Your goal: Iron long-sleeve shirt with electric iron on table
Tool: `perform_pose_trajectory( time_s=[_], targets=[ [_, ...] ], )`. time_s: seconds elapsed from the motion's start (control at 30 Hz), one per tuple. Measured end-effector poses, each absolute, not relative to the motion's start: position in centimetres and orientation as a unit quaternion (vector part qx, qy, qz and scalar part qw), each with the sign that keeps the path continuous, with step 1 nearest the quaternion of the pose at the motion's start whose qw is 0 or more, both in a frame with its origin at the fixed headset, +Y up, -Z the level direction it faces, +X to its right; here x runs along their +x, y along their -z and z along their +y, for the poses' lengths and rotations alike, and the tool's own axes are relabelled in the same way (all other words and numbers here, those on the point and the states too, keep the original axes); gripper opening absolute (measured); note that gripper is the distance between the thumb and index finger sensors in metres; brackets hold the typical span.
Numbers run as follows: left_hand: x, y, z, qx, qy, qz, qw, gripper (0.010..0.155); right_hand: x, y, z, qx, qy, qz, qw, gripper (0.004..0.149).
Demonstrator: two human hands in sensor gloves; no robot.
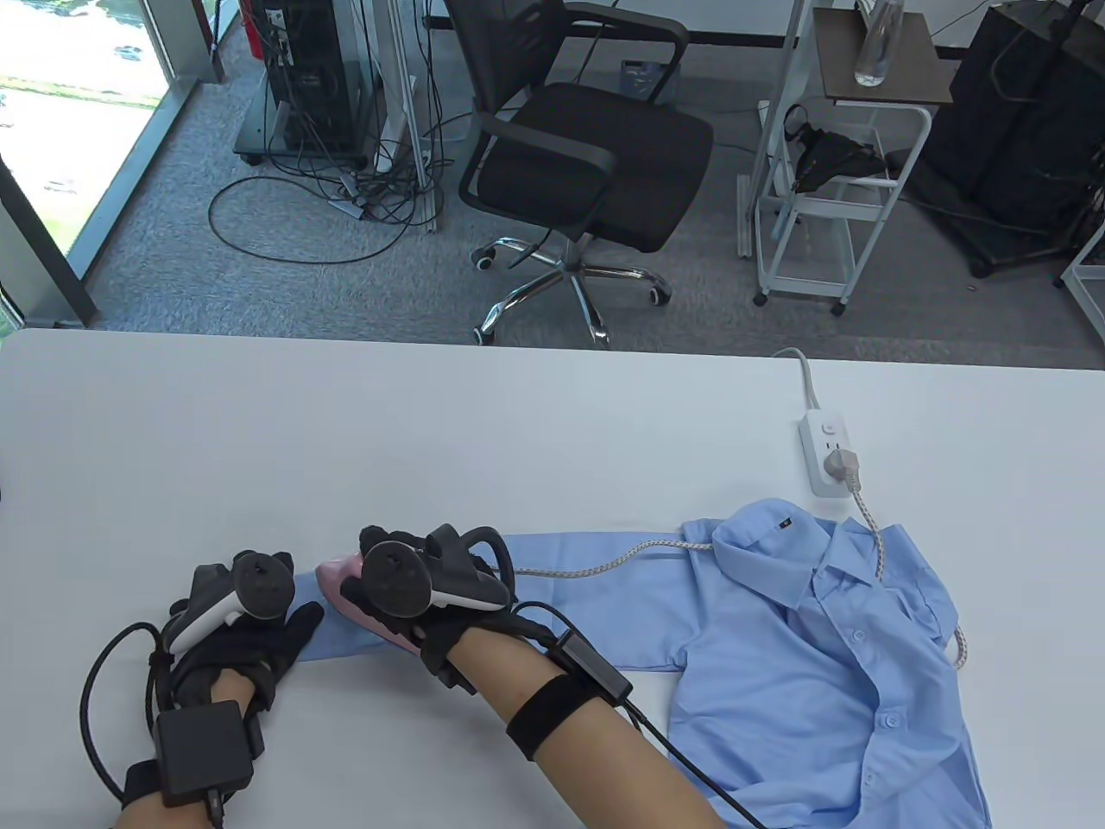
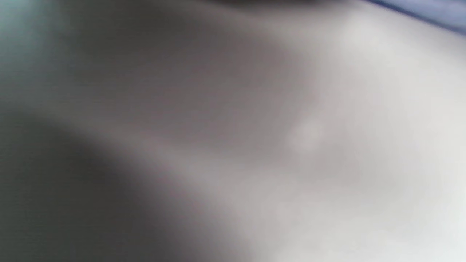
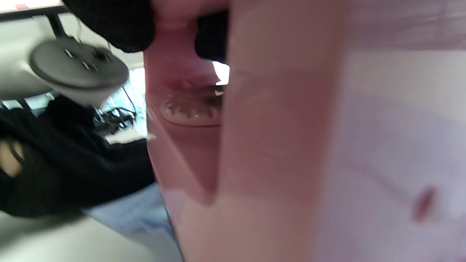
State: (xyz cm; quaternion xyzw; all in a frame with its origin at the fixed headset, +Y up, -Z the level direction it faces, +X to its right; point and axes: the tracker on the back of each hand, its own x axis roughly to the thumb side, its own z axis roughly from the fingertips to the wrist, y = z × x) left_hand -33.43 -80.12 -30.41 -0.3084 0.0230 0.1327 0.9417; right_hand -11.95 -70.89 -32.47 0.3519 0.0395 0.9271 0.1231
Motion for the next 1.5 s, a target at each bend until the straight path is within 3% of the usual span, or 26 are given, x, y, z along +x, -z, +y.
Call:
perform_pose_trajectory(
  time_s=[0.2, 0.33, 0.5, 0.57, 1.2, 1.5],
  targets=[
    [-33.8, 30.5, -79.5, -0.31, -0.131, 0.019, 0.941, 0.087, -11.9, 32.9, -71.5, 0.322, -0.943, 0.049, 0.07, 0.068],
    [-32.2, 30.5, -78.8, -0.246, -0.127, -0.029, 0.96, 0.084, -12.2, 32.5, -71.7, 0.314, -0.949, 0.028, 0.024, 0.069],
    [-29.6, 30.6, -80.4, -0.341, -0.108, -0.032, 0.933, 0.088, -12.0, 32.9, -71.8, 0.272, -0.96, 0.057, 0.014, 0.068],
    [-29.7, 30.7, -80.2, -0.319, -0.103, -0.038, 0.941, 0.088, -11.6, 33.1, -71.8, 0.254, -0.965, 0.064, 0.009, 0.068],
    [-29.7, 30.7, -80.2, -0.34, -0.115, -0.032, 0.933, 0.088, -6.0, 34.5, -71.9, 0.155, -0.985, 0.07, -0.019, 0.069],
    [-29.6, 30.7, -80.2, -0.342, -0.114, -0.032, 0.932, 0.087, -1.0, 35.9, -72.1, 0.078, -0.994, 0.069, -0.026, 0.069]
  ],
)
